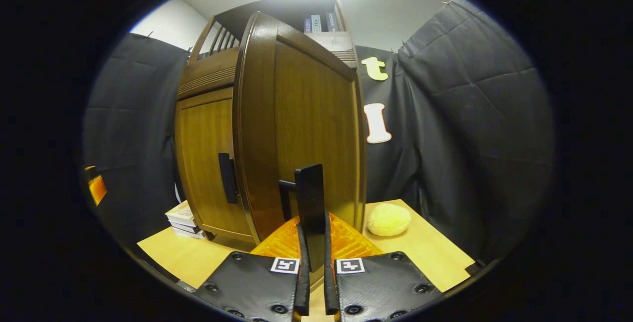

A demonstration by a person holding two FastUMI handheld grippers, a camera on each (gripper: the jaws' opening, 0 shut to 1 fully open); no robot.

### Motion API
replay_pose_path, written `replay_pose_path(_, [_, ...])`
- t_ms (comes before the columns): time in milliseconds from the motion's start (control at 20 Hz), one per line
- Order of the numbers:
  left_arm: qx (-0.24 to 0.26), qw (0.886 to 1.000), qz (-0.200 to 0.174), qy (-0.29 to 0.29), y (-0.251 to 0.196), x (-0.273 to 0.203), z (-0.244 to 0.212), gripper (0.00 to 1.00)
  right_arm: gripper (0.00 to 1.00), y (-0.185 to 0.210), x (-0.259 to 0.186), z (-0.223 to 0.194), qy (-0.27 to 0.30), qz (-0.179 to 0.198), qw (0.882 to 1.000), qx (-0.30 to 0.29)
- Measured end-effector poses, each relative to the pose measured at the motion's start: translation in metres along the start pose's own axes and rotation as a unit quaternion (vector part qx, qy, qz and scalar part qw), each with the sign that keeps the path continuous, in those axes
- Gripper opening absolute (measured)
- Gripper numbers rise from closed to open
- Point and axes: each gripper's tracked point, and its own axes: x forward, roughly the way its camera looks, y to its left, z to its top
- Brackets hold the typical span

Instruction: Open the right door of the double-door shoe cabinet with the right hand, and open the left door with the left hand.

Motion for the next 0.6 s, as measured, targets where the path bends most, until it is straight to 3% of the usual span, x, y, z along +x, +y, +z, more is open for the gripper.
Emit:
replay_pose_path(450, [-0.002, 0.999, -0.033, -0.004, -0.004, 0.009, 0.006, 0.94, 0.10, -0.075, -0.022, 0.006, -0.005, -0.073, 0.997, -0.016])
replay_pose_path(500, [-0.002, 0.999, -0.036, -0.005, -0.006, 0.011, 0.006, 1.00, 0.08, -0.085, -0.025, 0.007, -0.006, -0.084, 0.996, -0.015])
replay_pose_path(600, [-0.007, 0.999, -0.043, -0.007, -0.011, 0.016, 0.007, 1.00, 0.06, -0.100, -0.031, 0.010, -0.007, -0.093, 0.996, -0.011])
